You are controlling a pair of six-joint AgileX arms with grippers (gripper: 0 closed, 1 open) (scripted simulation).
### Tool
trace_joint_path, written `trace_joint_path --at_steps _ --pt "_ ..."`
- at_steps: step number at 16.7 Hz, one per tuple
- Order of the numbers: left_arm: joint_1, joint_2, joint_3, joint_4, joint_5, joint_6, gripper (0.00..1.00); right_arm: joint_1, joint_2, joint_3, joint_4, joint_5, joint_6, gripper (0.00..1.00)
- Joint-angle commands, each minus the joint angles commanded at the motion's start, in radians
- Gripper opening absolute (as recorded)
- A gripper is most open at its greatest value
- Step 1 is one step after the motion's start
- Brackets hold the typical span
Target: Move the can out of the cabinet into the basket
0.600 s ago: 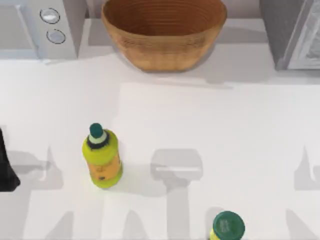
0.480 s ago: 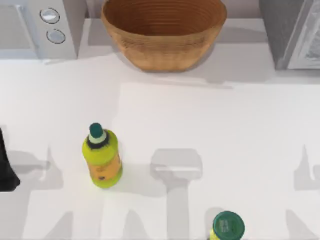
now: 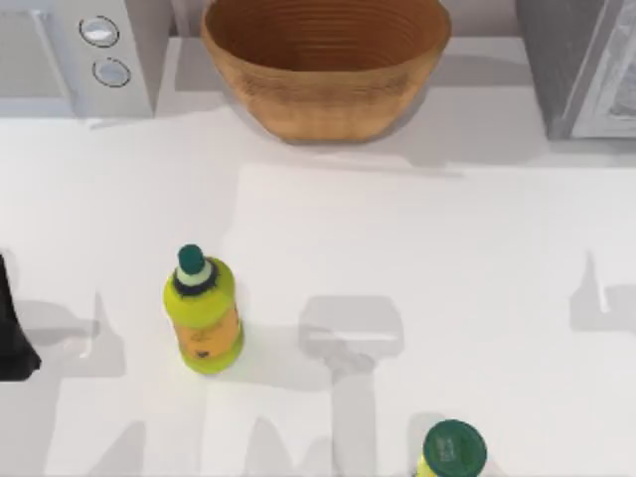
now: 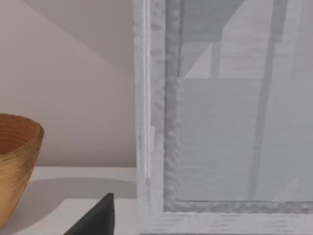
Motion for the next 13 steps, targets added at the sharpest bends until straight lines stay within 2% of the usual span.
trace_joint_path --at_steps 13 --pt "0.000 0.000 0.000 0.000 0.000 0.000 1.00 0.113 0.864 1.131 -0.279 0.132 0.007 1.00"
